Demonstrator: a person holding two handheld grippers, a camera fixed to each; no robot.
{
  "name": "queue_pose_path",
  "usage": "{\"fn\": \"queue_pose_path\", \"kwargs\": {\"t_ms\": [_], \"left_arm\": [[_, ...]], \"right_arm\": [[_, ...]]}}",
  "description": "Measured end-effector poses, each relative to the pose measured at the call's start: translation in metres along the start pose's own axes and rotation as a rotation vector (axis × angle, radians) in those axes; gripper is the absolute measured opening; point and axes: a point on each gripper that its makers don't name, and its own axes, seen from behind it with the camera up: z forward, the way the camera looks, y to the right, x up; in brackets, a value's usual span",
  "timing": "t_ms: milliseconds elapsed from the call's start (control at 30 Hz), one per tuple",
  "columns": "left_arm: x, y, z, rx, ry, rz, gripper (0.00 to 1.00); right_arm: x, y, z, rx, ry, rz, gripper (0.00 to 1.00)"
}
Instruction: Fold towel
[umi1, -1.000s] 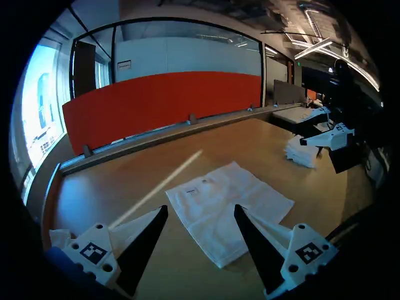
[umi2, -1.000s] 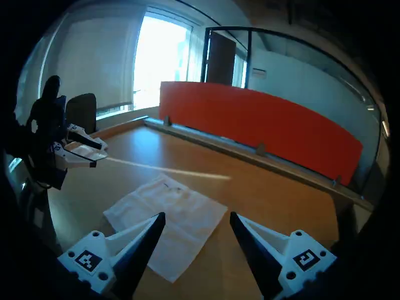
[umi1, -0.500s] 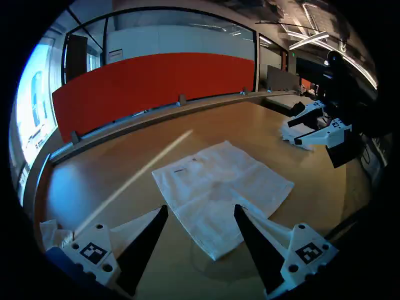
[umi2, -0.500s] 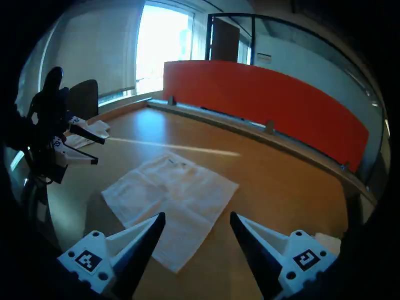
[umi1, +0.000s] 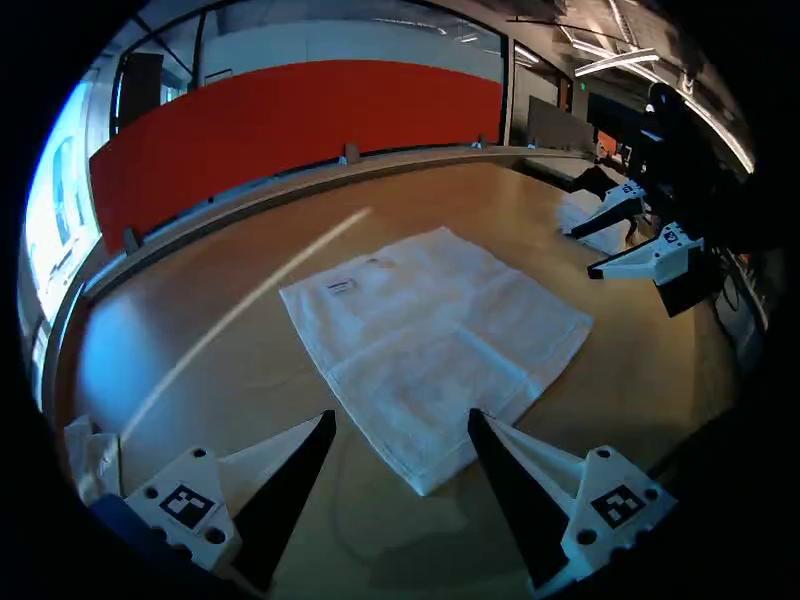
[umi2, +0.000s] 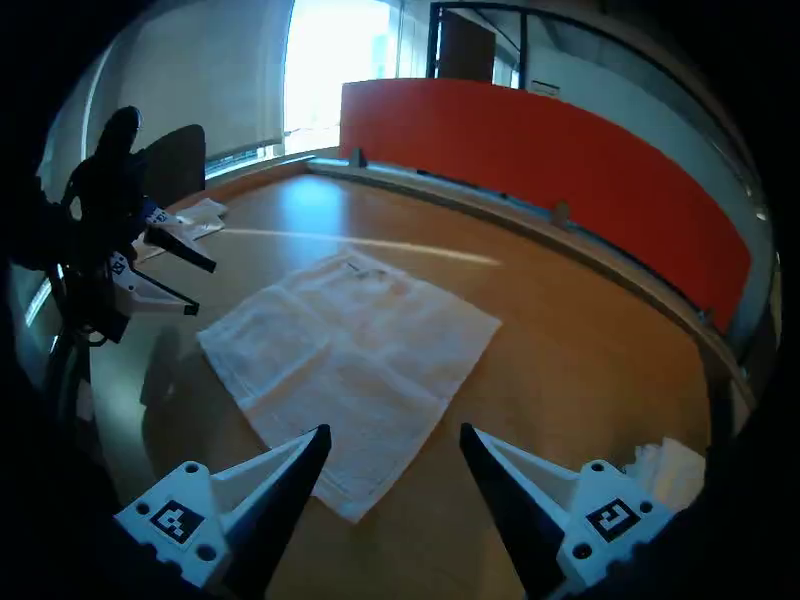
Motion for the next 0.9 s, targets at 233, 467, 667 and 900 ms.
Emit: {"fn": "queue_pose_path", "kwargs": {"t_ms": [233, 467, 667, 900], "left_arm": [[-0.022, 0.005, 0.013, -0.021, -0.053, 0.022, 0.98], [-0.037, 0.016, 0.022, -0.060, -0.093, 0.038, 0.98], [-0.046, 0.021, 0.027, -0.079, -0.117, 0.047, 0.98], [-0.055, 0.022, 0.030, -0.086, -0.142, 0.050, 0.98]], "right_arm": [[-0.026, -0.009, 0.013, 0.033, -0.048, -0.013, 1.00], [-0.053, -0.016, 0.020, 0.064, -0.107, -0.035, 1.00], [-0.065, -0.017, 0.022, 0.080, -0.134, -0.046, 1.00], [-0.072, -0.017, 0.022, 0.101, -0.156, -0.049, 1.00]]}}
